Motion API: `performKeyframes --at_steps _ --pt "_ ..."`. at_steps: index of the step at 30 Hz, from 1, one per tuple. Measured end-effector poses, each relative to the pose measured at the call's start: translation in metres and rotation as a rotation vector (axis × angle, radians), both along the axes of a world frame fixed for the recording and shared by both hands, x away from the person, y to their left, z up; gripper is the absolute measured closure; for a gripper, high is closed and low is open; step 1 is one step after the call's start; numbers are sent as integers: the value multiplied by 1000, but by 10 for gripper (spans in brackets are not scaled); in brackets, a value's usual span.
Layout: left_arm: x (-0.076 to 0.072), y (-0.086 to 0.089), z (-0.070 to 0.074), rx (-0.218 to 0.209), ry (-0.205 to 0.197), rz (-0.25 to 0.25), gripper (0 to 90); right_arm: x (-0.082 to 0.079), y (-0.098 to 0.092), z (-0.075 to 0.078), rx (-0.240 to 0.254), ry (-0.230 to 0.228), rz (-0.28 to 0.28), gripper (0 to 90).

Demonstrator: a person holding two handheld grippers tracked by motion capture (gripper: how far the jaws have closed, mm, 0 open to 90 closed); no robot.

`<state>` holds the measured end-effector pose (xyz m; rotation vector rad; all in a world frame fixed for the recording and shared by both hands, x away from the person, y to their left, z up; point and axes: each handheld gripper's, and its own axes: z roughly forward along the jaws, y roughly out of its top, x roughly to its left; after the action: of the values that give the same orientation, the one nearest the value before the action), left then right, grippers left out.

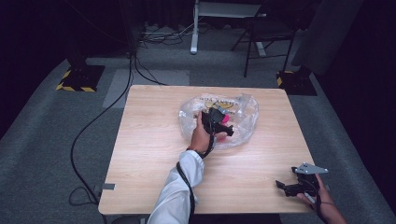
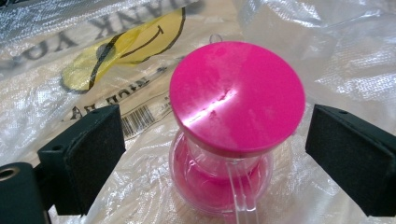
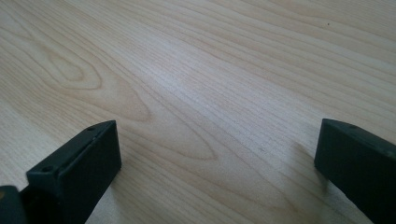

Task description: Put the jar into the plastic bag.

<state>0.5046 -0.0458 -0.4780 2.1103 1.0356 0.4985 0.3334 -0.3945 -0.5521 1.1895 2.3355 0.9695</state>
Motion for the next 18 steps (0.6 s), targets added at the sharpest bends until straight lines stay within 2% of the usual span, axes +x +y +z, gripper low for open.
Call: performKeyframes --at_steps 6,13,18 --pt "-1 -5 3 36 -8 -15 37 0 0 0 0 0 1 3" --pt "-4 -5 10 49 -20 -34 36 0 0 0 0 0 1 3" --pt "-6 -6 14 74 -26 -55 36 0 0 0 0 0 1 3"
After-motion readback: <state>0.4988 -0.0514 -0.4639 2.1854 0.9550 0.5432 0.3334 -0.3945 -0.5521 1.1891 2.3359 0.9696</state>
